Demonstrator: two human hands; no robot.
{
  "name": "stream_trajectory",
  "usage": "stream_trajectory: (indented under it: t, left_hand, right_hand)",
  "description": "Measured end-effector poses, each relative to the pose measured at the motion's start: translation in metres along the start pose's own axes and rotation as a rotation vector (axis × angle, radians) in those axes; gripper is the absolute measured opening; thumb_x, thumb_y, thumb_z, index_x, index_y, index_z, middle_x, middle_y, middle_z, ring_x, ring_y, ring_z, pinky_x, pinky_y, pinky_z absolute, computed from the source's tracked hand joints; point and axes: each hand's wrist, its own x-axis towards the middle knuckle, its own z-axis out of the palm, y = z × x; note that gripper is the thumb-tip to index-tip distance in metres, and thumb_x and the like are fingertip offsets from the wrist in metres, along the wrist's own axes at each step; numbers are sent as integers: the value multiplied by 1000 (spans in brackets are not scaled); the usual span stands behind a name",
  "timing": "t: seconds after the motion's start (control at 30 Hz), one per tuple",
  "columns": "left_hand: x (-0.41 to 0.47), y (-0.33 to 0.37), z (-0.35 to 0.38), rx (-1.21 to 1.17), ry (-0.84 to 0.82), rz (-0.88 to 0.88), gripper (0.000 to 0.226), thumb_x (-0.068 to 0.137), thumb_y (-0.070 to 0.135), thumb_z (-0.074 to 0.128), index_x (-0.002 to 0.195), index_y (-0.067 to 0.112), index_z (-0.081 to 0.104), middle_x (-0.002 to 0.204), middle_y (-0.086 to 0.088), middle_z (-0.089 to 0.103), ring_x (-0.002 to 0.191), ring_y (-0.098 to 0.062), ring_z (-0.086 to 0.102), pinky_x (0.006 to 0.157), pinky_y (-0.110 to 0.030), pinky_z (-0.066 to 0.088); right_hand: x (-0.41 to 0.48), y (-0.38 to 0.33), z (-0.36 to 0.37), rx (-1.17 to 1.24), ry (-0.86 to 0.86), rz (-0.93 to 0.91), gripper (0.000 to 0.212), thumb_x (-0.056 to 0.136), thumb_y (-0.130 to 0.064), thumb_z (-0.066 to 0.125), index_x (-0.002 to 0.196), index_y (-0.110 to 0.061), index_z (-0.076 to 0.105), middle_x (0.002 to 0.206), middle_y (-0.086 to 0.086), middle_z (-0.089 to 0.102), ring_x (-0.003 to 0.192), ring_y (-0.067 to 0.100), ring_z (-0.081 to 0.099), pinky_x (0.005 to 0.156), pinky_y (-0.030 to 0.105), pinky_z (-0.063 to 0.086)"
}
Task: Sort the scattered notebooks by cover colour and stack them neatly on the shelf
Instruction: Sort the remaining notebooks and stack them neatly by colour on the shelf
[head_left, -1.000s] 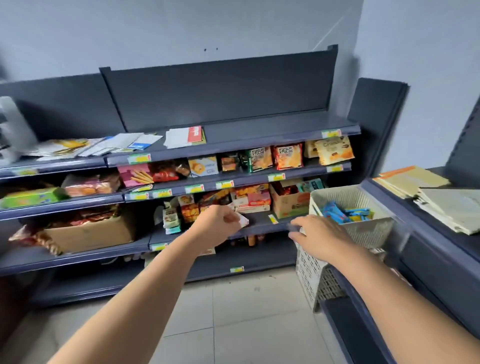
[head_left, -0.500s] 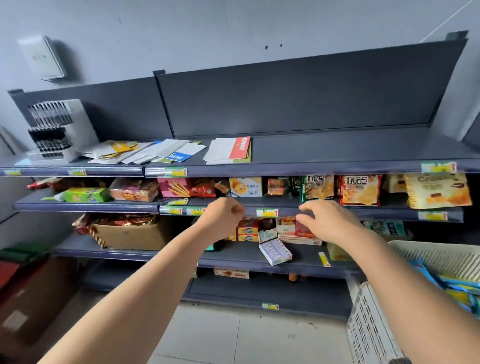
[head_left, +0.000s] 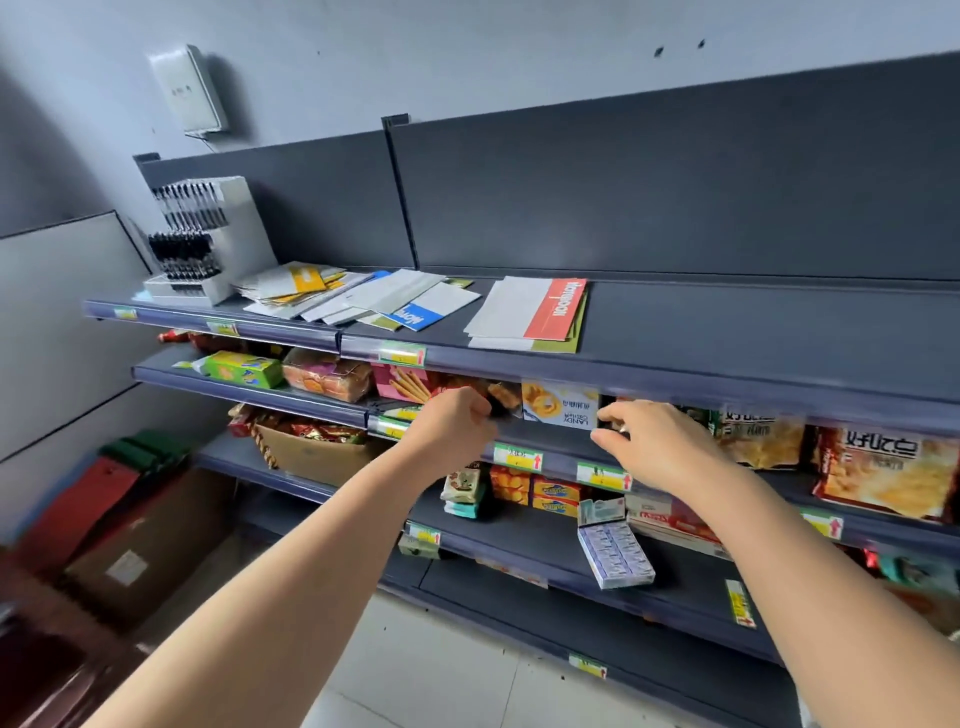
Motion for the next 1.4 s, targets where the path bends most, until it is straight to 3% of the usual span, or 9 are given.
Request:
stream_trajectory:
  t: [0.17, 0.37, 0.63, 0.83, 0.97, 1.17, 1.27, 1.33, 1.4]
  left_hand:
    - [61, -5, -3, 0, 72, -29, 31, 87, 23, 60, 116, 12, 62, 108, -5, 66, 92, -22, 60, 73, -29, 47]
    - [164, -23, -4, -14, 68, 8, 43, 89, 26, 59, 130, 14, 53, 124, -3, 61, 107, -23, 58, 82, -28, 44]
    - [298, -46, -6, 207, -3, 88, 43, 91, 44, 55, 112, 7, 50, 119, -13, 57, 108, -32, 49, 82, -37, 39]
    - [326, -41, 16, 367, -212, 248, 56, 94, 63, 34, 142, 34, 41, 154, 1, 30, 144, -24, 13, 112, -47, 22]
    - [333, -17, 27, 397, -302, 322, 53, 96, 60, 30, 145, 41, 32, 159, -2, 20, 149, -23, -2, 116, -56, 5]
    - [333, 14, 46, 329, -332, 435, 47, 101, 48, 29, 148, 41, 28, 159, 4, 19, 149, -22, 7, 115, -56, 7]
    - [333, 29, 54, 251, -331, 466, 43, 103, 36, 31, 144, 35, 38, 153, 5, 34, 142, -24, 29, 116, -52, 22]
    - [336, 34, 53, 152, -252, 397, 39, 101, 28, 34, 137, 28, 50, 141, 0, 51, 127, -26, 48, 103, -41, 41]
    - [338, 33, 49, 148, -160, 273, 36, 100, 28, 39, 133, 19, 50, 133, -7, 56, 121, -29, 49, 92, -37, 43]
  right_hand:
    - [55, -1, -1, -24, 19, 4, 43, 97, -45, 46, 137, -30, 48, 140, -4, 51, 124, 23, 50, 89, 37, 45]
    - [136, -8, 8, -11, 69, 60, 43, 98, -43, 46, 138, -28, 47, 138, -2, 51, 123, 23, 50, 88, 38, 45]
    - [255, -21, 39, 49, 79, 275, 60, 94, -55, 44, 144, -24, 31, 140, 4, 47, 125, 27, 48, 96, 44, 46]
    - [288, -13, 55, -59, 77, 381, 84, 87, -70, 39, 150, -17, 22, 147, 5, 39, 133, 28, 35, 104, 44, 38]
    - [292, 1, 45, -38, 94, 464, 89, 85, -66, 50, 150, -14, 19, 142, 9, 42, 128, 30, 36, 101, 42, 38]
    - [280, 48, 17, 147, 86, 631, 66, 80, -41, 72, 133, -18, 39, 125, 9, 51, 106, 28, 56, 81, 37, 51]
    - [274, 67, 12, 262, 84, 636, 45, 89, -27, 62, 129, -20, 41, 122, 3, 55, 100, 26, 58, 76, 34, 50]
    - [271, 78, 12, 350, 149, 635, 28, 94, -19, 51, 121, -19, 45, 119, 3, 58, 96, 26, 59, 79, 39, 53]
    - [266, 85, 8, 367, 191, 630, 22, 95, -15, 44, 117, -18, 46, 116, 4, 59, 92, 26, 59, 76, 40, 54]
